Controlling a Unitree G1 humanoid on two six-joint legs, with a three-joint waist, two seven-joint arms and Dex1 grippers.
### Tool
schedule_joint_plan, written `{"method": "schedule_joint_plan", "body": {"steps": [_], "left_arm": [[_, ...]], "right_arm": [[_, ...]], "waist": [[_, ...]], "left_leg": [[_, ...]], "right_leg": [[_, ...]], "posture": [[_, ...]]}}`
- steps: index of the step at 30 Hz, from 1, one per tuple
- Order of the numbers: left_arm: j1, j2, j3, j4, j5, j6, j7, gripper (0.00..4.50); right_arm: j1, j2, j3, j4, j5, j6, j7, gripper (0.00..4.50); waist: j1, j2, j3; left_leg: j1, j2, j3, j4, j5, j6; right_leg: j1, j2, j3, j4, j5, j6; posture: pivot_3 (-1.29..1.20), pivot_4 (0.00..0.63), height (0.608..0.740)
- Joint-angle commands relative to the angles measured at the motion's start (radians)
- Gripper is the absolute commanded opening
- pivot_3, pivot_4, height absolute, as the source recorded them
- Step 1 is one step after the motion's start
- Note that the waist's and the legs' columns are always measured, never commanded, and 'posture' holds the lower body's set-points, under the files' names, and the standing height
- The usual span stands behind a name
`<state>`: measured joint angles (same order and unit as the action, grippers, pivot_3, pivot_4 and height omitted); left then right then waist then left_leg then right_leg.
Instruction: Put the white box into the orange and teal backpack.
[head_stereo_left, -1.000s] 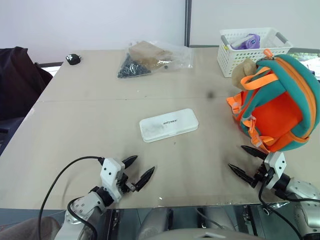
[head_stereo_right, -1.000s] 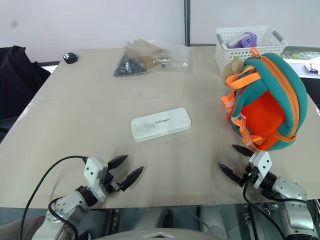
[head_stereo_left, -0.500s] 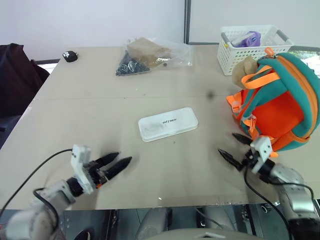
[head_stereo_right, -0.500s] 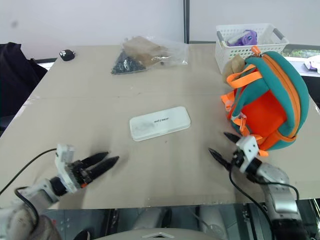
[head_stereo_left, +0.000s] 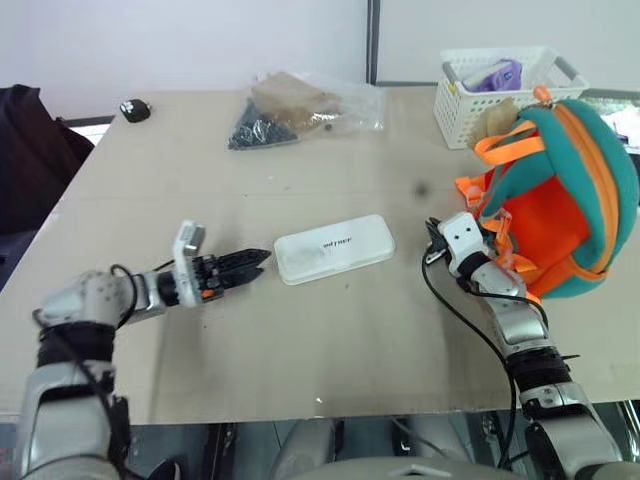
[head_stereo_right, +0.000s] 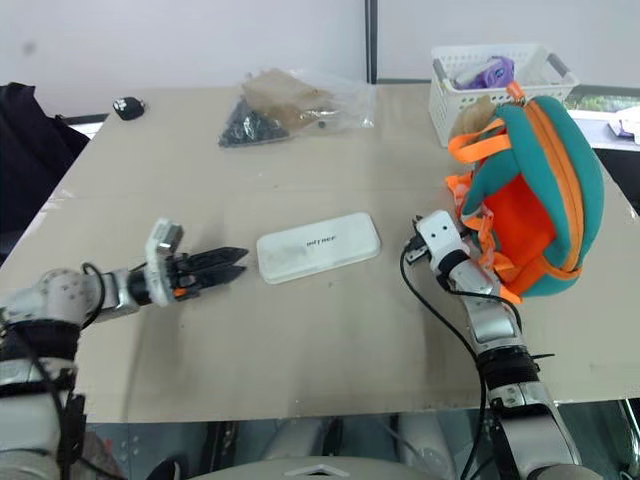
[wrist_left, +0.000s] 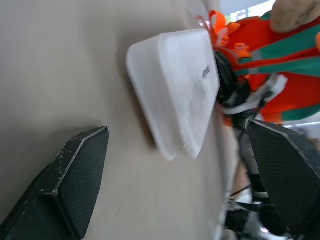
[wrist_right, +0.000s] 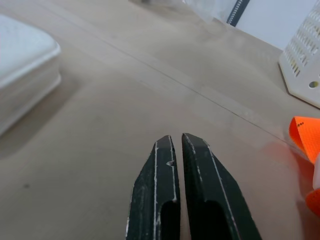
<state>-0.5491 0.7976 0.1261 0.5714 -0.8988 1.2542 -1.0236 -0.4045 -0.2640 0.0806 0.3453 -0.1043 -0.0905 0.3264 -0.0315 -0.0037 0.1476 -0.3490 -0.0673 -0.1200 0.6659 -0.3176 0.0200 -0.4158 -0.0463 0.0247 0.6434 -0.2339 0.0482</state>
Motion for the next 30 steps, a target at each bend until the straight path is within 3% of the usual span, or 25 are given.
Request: {"method": "schedule_joint_plan", "body": {"steps": [1,8,15,26,30], "left_arm": [[-0.072,-0.030,-0.072,0.082,0.078,0.032,-0.050,4.50],[-0.146,-0.099,-0.167,0.134,0.178,0.085,-0.096,4.50],[-0.159,-0.150,-0.150,0.152,0.210,0.104,-0.107,4.50],[-0.123,-0.179,-0.140,0.115,0.246,0.045,-0.122,4.50],[-0.112,-0.189,-0.143,0.123,0.266,-0.006,-0.149,3.31]], "right_arm": [[-0.034,0.019,0.017,0.014,-0.014,-0.045,-0.020,0.02],[-0.041,0.064,0.084,-0.029,-0.027,-0.029,0.013,0.02],[-0.004,0.097,0.153,-0.141,-0.021,0.053,0.068,0.02],[0.018,0.103,0.154,-0.173,-0.006,0.082,0.076,0.02],[0.022,0.100,0.139,-0.187,-0.005,0.068,0.055,0.00]], "waist": [[-0.010,0.000,0.000],[-0.013,0.000,-0.001],[-0.007,0.001,-0.003],[-0.008,0.001,-0.003],[-0.007,0.002,-0.005]], "left_leg": [[0.000,0.000,0.000,0.000,0.000,0.000],[0.000,0.000,0.001,0.001,0.000,-0.001],[0.000,0.000,0.000,0.001,0.000,0.000],[0.000,0.000,0.000,0.001,0.000,0.000],[0.000,0.000,0.000,0.002,0.000,0.000]], "right_leg": [[0.000,0.000,0.000,0.000,0.000,0.000],[0.000,0.000,0.002,0.003,0.000,0.000],[0.000,-0.001,0.001,0.002,0.000,0.000],[0.000,-0.004,0.001,0.002,0.000,0.000],[0.000,-0.005,0.001,0.002,0.000,0.000]], "posture": [[0.00,0.150,0.740],[0.00,0.150,0.740],[0.00,0.150,0.740],[0.00,0.150,0.740],[0.00,0.150,0.740]]}}
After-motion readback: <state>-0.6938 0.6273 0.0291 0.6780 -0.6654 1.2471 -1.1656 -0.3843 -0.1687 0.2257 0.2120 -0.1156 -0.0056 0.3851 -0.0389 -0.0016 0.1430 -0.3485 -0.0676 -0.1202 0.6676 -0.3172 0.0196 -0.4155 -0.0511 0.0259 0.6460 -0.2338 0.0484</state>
